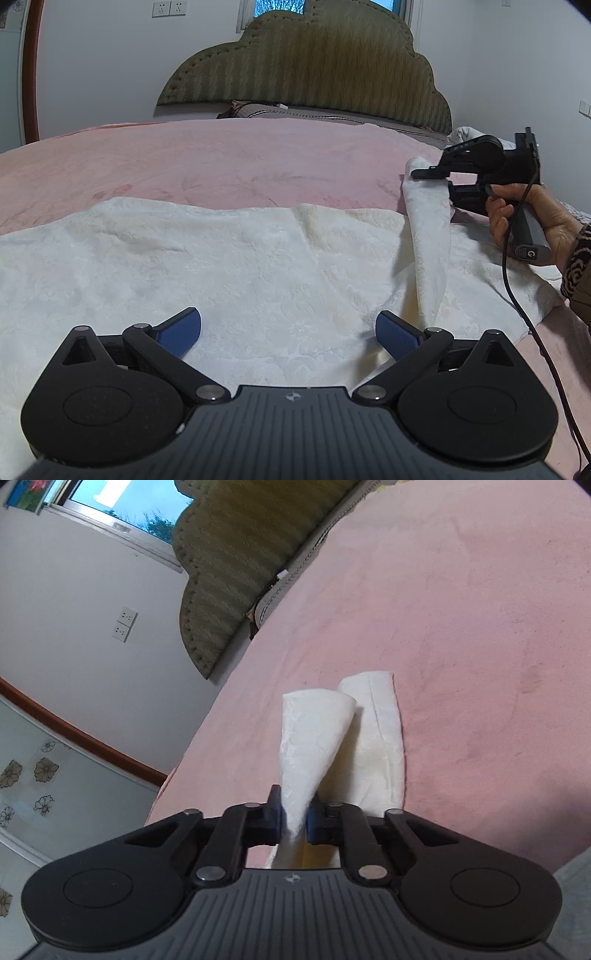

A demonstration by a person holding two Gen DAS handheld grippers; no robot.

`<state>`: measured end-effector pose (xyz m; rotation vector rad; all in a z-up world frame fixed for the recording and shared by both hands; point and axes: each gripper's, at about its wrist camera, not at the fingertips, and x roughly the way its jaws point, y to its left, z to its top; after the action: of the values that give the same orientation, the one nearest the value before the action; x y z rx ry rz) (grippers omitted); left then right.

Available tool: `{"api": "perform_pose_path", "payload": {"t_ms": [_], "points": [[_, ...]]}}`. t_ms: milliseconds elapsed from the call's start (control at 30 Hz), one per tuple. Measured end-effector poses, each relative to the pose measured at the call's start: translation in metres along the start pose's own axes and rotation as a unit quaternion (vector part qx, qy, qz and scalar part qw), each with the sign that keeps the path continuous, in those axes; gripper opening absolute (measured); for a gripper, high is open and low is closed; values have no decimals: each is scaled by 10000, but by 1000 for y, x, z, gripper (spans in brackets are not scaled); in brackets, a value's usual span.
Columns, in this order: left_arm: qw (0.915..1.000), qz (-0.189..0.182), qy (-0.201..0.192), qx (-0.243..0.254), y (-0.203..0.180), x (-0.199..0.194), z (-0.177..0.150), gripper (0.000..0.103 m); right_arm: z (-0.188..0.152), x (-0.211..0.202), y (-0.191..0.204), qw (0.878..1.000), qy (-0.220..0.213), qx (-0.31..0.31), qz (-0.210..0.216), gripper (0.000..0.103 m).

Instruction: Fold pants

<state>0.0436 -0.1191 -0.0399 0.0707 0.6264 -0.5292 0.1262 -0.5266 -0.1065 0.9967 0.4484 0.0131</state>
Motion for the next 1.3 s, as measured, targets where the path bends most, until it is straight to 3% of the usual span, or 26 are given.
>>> {"api": "perform_pose_path", "payload": {"t_ms": [167,300,467,533,600,667,867,1000,1067,1167,1300], "points": [[10000,27,-68,-8,-1,-6,1,101,-1,-45,8,9987,-443,-251,48,8],[9994,-248,-164,199,-18,-18,6,101,0,-89,15,9963,-743,-425,104,8],[9934,-219,-362,1071,-54,-25,14,100,-4,-132,20,9940,-990,-425,184,8],[9879,-385,-409,1447,-69,-30,12,101,-6,-143,23,9929,-1082,-431,224,8],[9809,-671,-477,1761,-84,-35,8,102,-7,-156,22,9918,-1175,-438,246,8],[9723,-687,-656,2137,-100,-38,2,102,-8,-165,23,9913,-1200,-464,284,8],[9393,324,-1141,3218,-142,-12,-10,100,-14,-185,14,9906,-1272,-248,439,8],[9123,596,-1298,3839,-160,4,-21,100,-15,-200,9,9881,-1375,-7,689,8],[9031,606,-1285,4053,-168,11,-27,100,-16,-206,6,9861,-1424,137,843,8],[9082,439,-1108,4011,-171,22,-28,87,-18,-215,3,9848,-1479,119,908,8],[9343,61,-740,3486,-157,33,-15,48,-18,-212,-7,9874,-1393,156,734,8]]}}
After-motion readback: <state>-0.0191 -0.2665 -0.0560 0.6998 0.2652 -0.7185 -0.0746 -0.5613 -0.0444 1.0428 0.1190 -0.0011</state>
